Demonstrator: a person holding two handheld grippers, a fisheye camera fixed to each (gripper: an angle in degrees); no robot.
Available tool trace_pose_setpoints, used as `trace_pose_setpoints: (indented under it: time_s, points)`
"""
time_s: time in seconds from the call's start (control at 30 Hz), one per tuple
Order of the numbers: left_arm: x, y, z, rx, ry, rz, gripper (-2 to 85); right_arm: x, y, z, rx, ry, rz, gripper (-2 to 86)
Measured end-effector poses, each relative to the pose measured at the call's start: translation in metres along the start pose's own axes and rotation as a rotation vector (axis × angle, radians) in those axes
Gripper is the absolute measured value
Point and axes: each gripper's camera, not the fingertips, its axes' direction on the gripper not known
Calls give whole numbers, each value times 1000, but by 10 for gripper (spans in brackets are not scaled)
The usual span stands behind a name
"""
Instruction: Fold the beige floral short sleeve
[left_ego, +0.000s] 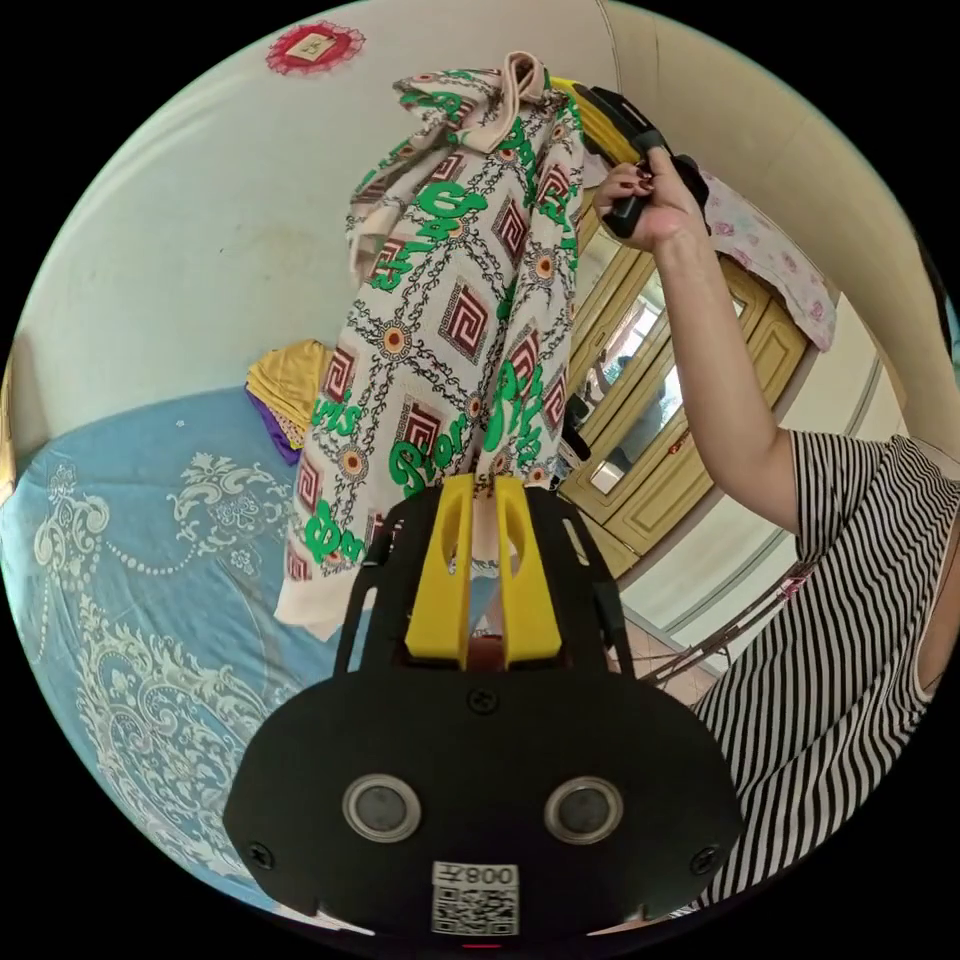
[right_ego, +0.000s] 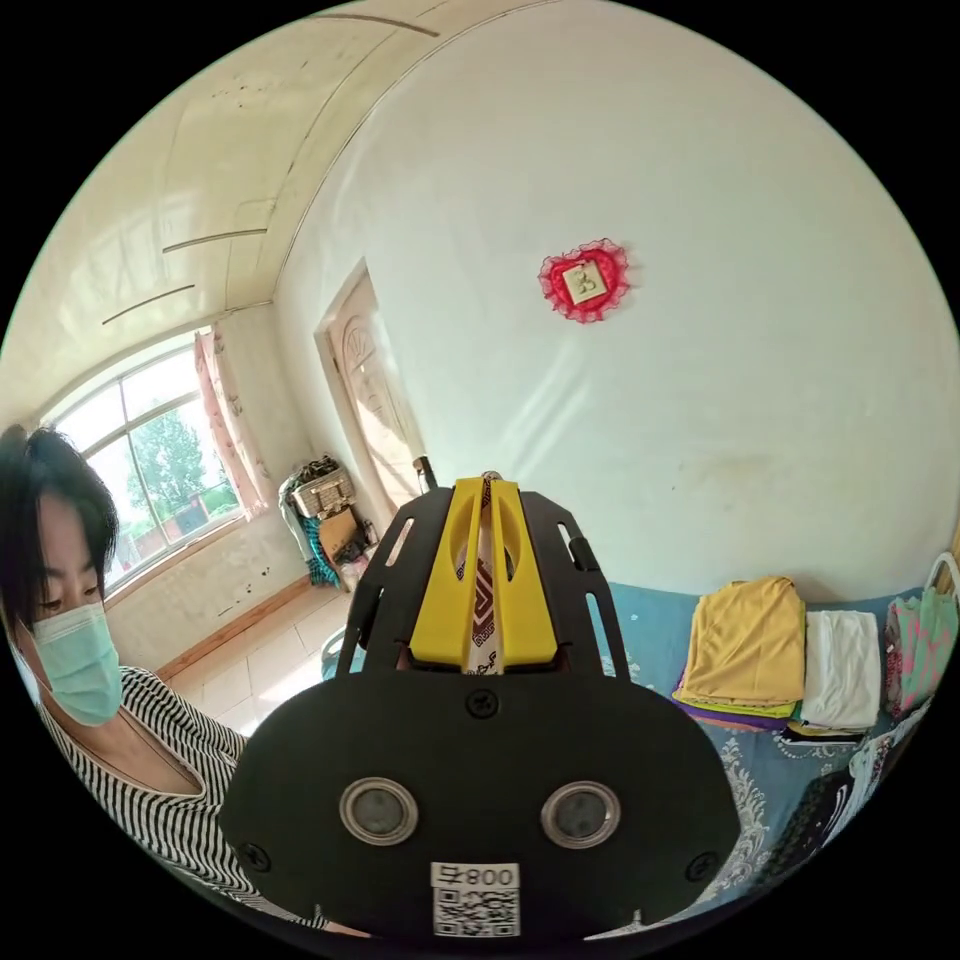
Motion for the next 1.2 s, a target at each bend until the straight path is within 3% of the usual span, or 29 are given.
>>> trace_pose_setpoints:
  time_s: [0.3,0.5,0.67,0.8,1.0,1.2]
  points:
    - [32,124,-149,152,-105,-149,4,-11,78,81,-115,-251,56,8]
    - [47,170,-219,295,-73,-177,1,37,112,113,-182,-135,62,8]
    - [50,183,-209,180,-19,-183,0,160,182,126,-347,-24,268,9]
    - [38,199,-171,37,21,-245,1,292,306,90,-464,104,610,10]
    - [21,231,-117,-188,50,-331,1,356,492,1,-387,-174,971,30]
    - [20,245,-104,-273,55,-335,2,349,587,18,-499,-469,1137,85]
